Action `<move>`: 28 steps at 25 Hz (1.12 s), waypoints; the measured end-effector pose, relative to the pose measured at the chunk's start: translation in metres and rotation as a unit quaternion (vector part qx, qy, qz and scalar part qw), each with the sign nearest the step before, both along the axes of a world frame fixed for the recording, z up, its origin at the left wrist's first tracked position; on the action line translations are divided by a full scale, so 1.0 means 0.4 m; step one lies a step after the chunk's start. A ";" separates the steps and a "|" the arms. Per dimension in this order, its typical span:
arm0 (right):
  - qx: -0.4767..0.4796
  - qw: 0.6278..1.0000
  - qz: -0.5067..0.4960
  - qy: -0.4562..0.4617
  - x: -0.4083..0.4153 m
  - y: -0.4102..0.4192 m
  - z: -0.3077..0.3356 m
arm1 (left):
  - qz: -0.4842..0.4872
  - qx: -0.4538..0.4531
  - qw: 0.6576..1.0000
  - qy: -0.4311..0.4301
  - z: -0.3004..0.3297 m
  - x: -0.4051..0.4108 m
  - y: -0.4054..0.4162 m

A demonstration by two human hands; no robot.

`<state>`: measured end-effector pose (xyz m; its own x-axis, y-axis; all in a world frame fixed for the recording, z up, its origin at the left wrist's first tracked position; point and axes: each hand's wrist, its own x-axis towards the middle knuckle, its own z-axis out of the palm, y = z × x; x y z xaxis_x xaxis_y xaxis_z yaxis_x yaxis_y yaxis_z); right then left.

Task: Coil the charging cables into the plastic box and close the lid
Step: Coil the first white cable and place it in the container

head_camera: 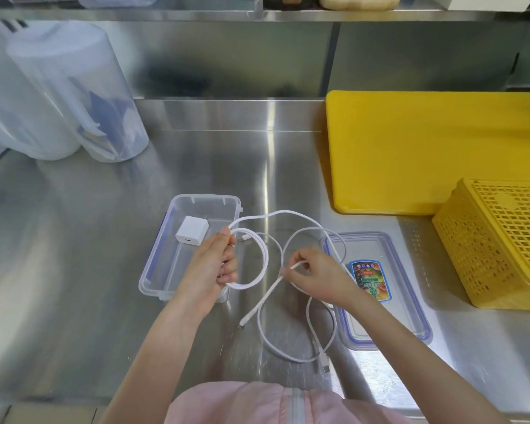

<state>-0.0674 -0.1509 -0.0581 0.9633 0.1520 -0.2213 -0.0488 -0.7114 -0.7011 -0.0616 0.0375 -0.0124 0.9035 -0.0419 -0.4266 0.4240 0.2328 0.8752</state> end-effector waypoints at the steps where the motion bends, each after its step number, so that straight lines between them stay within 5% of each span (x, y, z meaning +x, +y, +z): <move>1: -0.006 1.000 0.001 -0.002 0.003 -0.007 0.010 | -0.002 -0.002 1.000 0.001 0.000 -0.001 -0.001; 4: -0.101 0.992 0.074 0.023 0.018 -0.038 0.054 | -0.002 -0.006 1.000 0.007 0.000 -0.003 -0.001; 8: -0.289 0.935 0.203 0.030 0.025 -0.050 0.075 | -0.004 -0.005 1.000 0.012 0.002 0.000 -0.006; 13: -0.230 0.929 0.267 0.110 0.009 -0.027 0.044 | -0.006 0.000 1.000 0.019 -0.001 0.002 -0.015; 17: -0.205 0.948 0.232 0.080 -0.009 -0.017 0.019 | -0.011 -0.003 1.000 0.026 -0.007 0.002 -0.017; 23: 0.052 0.996 0.063 0.030 -0.004 -0.047 0.029 | -0.023 -0.077 0.996 0.039 -0.011 0.002 -0.016; 28: 0.314 0.941 -0.094 0.088 -0.003 -0.062 0.043 | -0.037 -0.207 0.975 0.067 0.005 0.009 -0.019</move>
